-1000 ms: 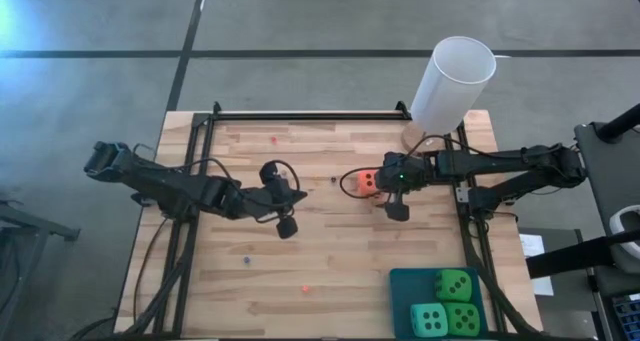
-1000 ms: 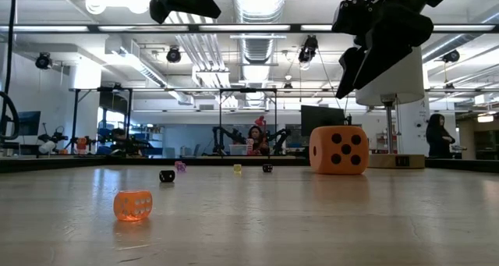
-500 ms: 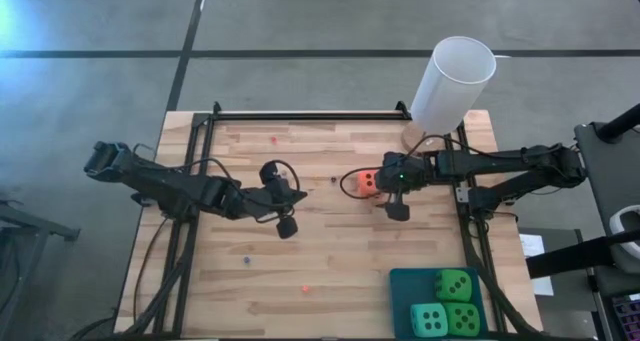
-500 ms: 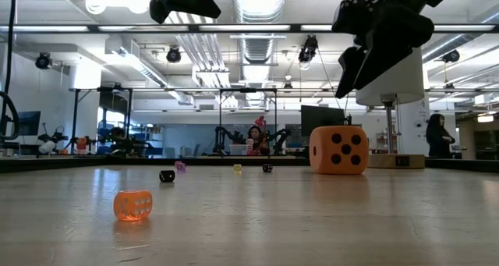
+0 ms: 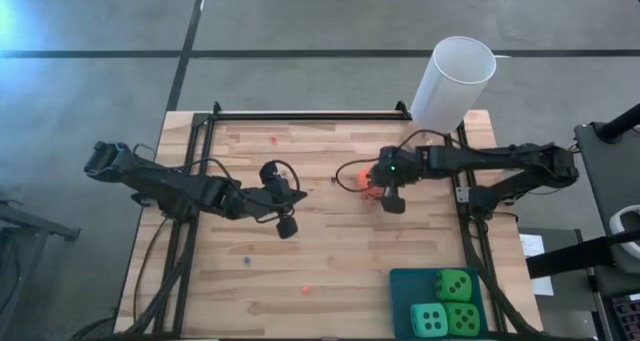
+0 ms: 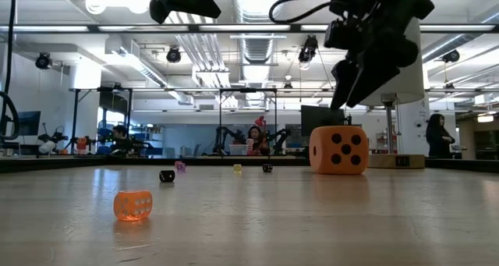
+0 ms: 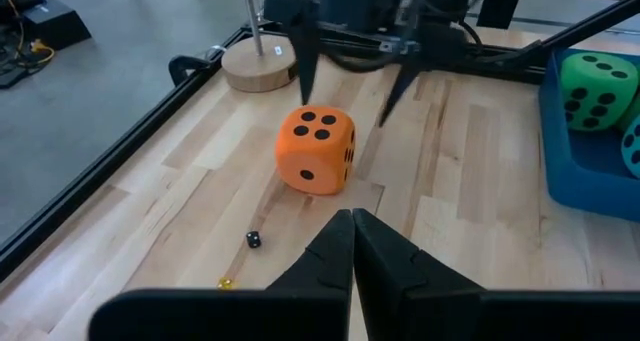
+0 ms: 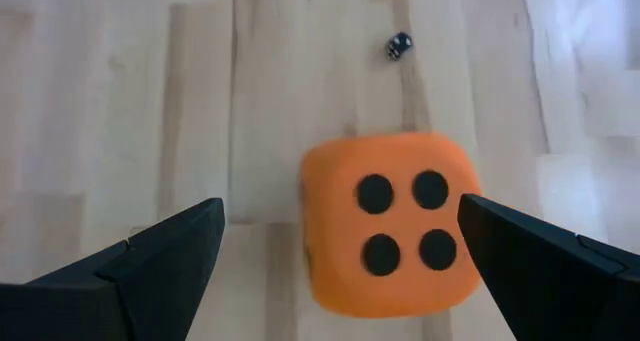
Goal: Pick & Place Dice
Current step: Put the large orange die into the blue bin
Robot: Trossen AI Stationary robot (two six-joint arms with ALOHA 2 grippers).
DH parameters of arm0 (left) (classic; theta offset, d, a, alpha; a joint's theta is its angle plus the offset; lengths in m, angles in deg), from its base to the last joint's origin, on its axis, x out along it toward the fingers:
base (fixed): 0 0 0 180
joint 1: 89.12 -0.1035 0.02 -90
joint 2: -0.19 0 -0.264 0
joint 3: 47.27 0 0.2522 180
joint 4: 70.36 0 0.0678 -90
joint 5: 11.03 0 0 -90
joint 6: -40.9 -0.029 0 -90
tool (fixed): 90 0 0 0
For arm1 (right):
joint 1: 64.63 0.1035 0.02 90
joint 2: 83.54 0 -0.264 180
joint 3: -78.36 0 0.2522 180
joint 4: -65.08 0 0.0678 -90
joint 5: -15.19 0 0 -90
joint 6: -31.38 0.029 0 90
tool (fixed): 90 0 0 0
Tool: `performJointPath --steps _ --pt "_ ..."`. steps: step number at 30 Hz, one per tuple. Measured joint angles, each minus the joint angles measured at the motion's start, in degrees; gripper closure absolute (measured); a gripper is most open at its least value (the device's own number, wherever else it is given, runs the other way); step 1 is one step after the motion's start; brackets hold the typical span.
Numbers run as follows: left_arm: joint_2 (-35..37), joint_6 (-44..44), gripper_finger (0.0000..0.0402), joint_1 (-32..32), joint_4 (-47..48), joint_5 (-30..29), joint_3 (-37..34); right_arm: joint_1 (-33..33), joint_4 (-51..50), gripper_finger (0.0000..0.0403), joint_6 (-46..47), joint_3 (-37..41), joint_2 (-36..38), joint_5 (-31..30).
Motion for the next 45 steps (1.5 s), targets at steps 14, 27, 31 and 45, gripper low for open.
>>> performJointPath --steps 14,27,31,45 --pt "0.0 0.0 0.0387 0.0 0.0 0.0 0.0 -8.4 0.3 0.0003 -7.9 0.0 -3.7 6.2" --pt "0.0 0.0 0.0387 0.0 0.0 0.0 0.0 -10.7 1.8 0.0003 -9.5 -0.1 -6.2 8.0" --pt "0.0 0.0 0.0387 0.0 0.0 0.0 0.0 -10.7 1.8 0.0003 -9.5 -0.1 -6.5 8.1" --pt "0.0 0.0 0.0387 0.0 0.0 0.0 0.0 -10.7 0.9 0.0003 -7.9 0.0 -5.9 10.6"
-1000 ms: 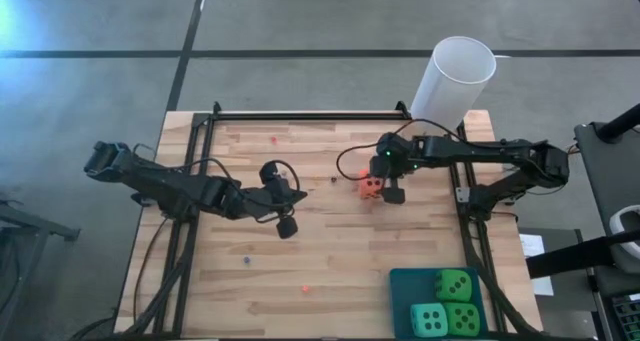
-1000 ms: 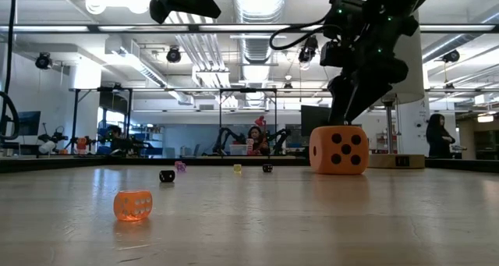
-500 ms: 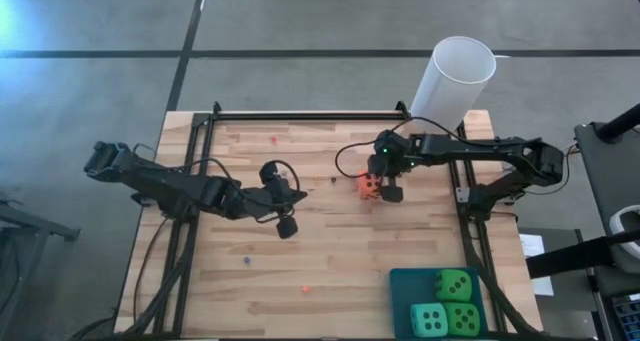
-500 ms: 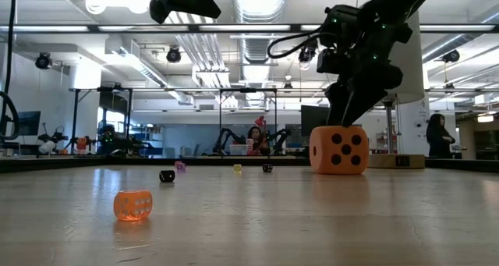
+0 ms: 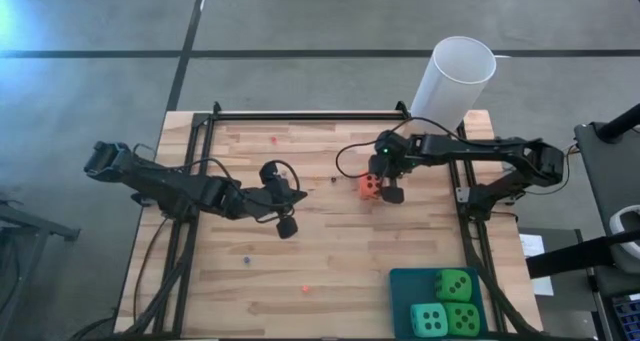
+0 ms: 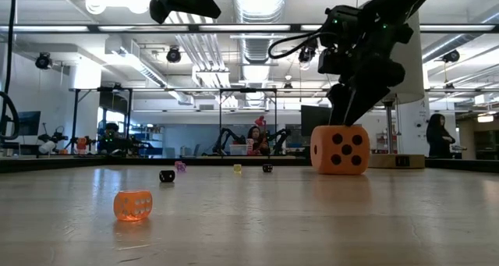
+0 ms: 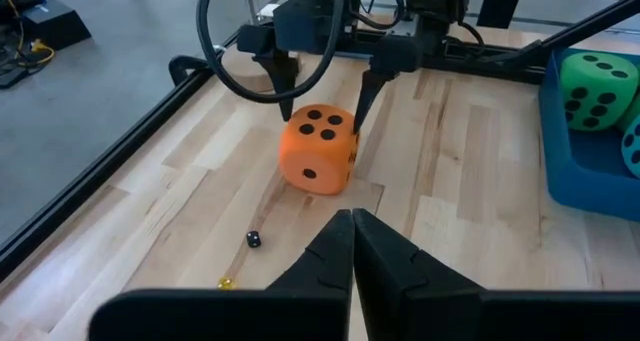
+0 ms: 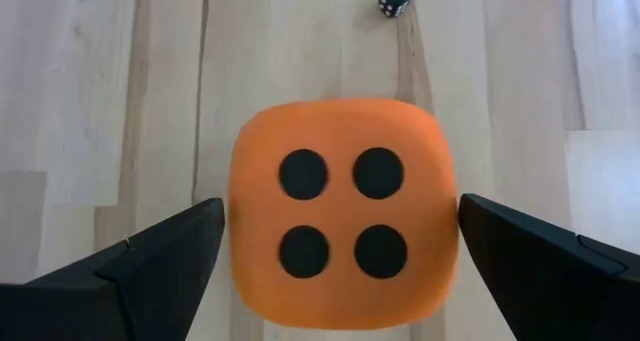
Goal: Pick & Place Dice
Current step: Put the large orange die into the blue bin
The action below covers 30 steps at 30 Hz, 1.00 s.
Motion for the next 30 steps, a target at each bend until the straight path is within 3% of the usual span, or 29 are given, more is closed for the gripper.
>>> performJointPath --steps 30 --pt "0.0 0.0 0.0387 0.0 0.0 0.0 0.0 0.2 0.5 0.0003 -2.6 0.9 0.2 -0.8"
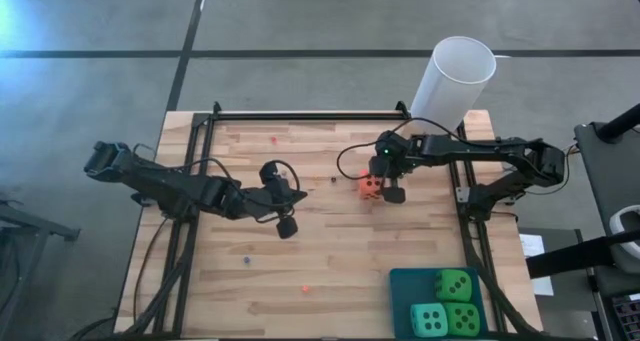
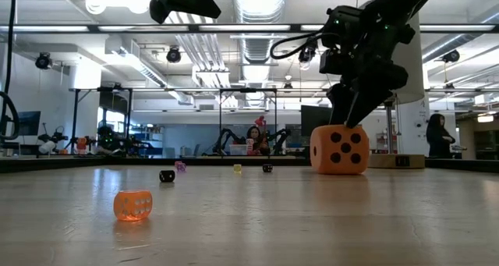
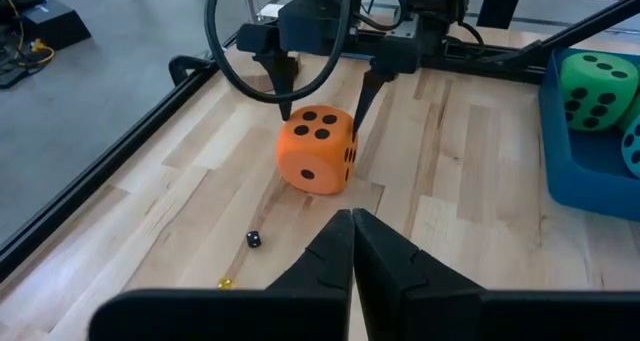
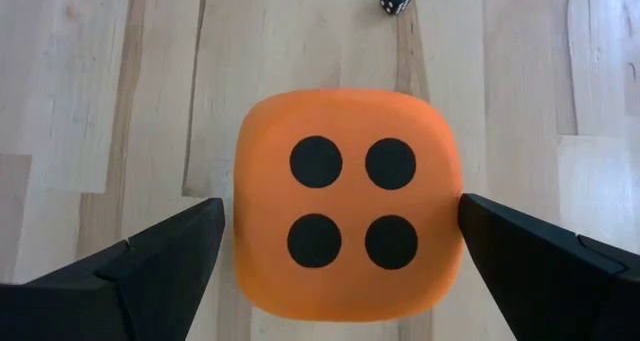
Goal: Pick & Place Dice
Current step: Put the large orange die into the blue bin
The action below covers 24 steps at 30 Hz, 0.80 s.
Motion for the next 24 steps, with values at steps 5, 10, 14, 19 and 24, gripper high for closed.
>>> performJointPath --steps 5,10,14,19,24 --pt "0.0 0.0 0.0387 0.0 0.0 0.0 0.0 0.0 -0.4 0.0003 -0.4 -0.3 0.4 0.1" --pt "0.0 0.0 0.0387 0.0 0.0 0.0 0.0 0.0 -0.3 0.0003 -0.2 -0.6 0.7 0.1" --pt "0.0 0.0 0.0387 0.0 0.0 0.0 0.0 0.0 -0.4 0.0003 -0.2 -0.6 0.8 0.0" --pt "0.0 0.0 0.0387 0.0 0.0 0.0 0.0 0.0 -0.4 0.0003 -0.3 -0.6 2.0 0.0" --pt "0.0 0.0 0.0387 0.0 0.0 0.0 0.0 0.0 -0.4 0.0003 -0.4 -0.6 3.2 -1.3"
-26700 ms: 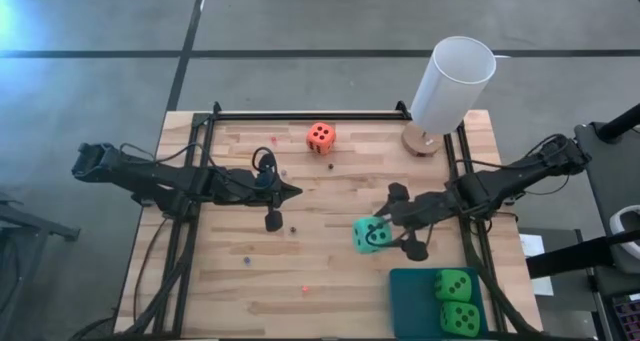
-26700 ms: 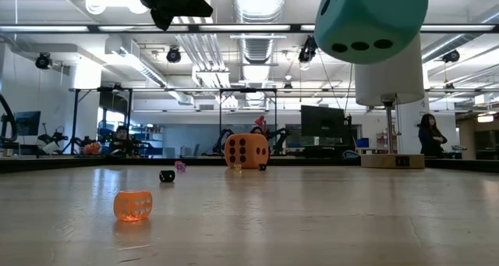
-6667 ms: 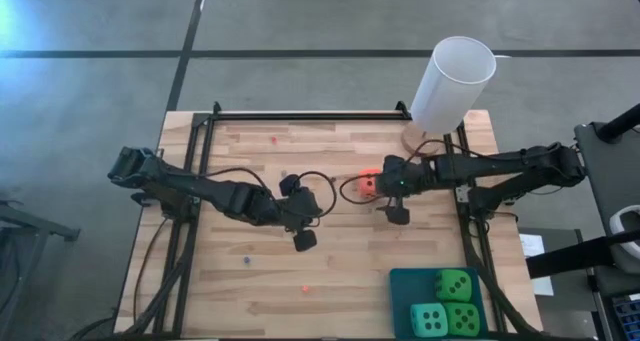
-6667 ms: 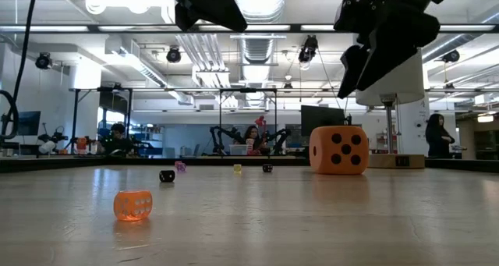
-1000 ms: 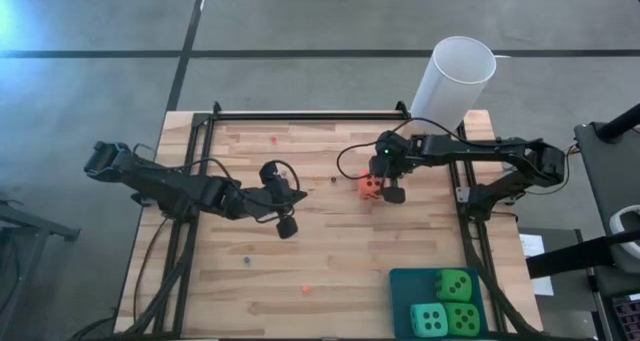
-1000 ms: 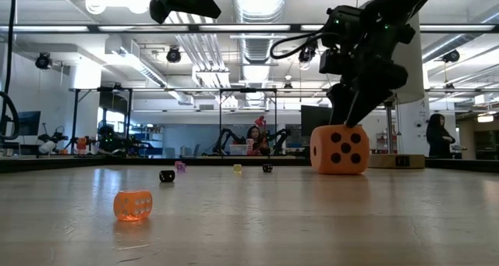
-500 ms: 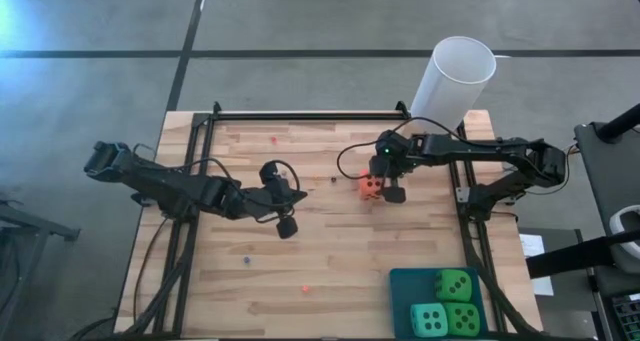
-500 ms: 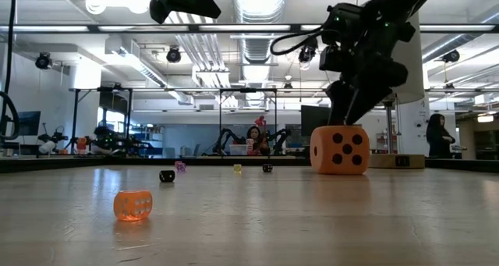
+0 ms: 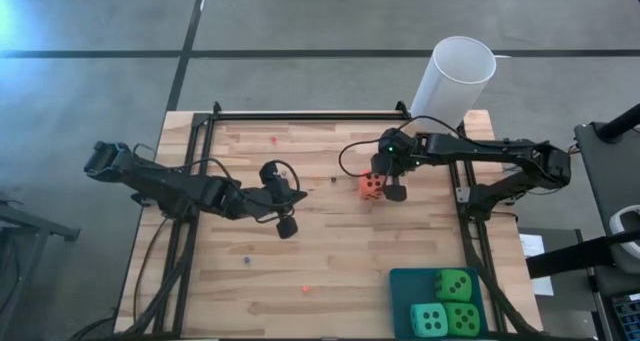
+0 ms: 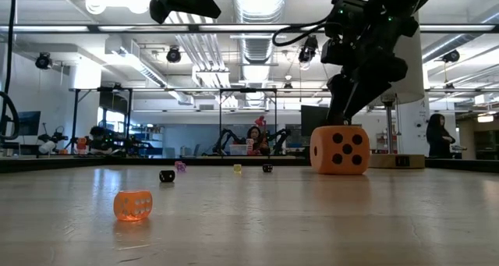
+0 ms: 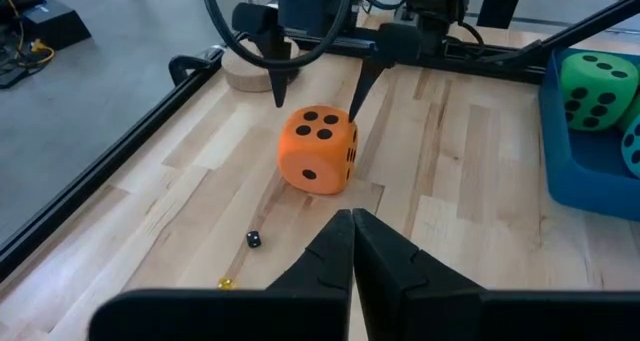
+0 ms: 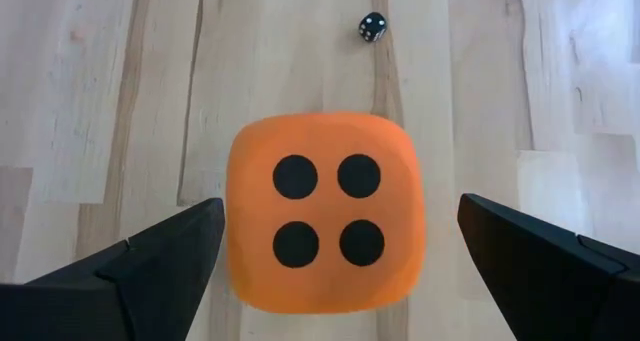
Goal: Pick & Place Dice
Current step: Put the large orange die into the blue bin
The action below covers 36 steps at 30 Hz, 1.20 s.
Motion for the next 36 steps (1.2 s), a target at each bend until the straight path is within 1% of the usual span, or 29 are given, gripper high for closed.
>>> performJointPath --steps 16,36 --pt "0.0 0.0 0.0387 0.0 0.0 0.0 0.0 -0.2 0.4 0.0003 -0.7 0.2 -2.5 -0.1" --pt "0.0 0.0 0.0387 0.0 0.0 0.0 0.0 -0.1 0.1 0.0003 0.2 0.3 -2.1 1.6"
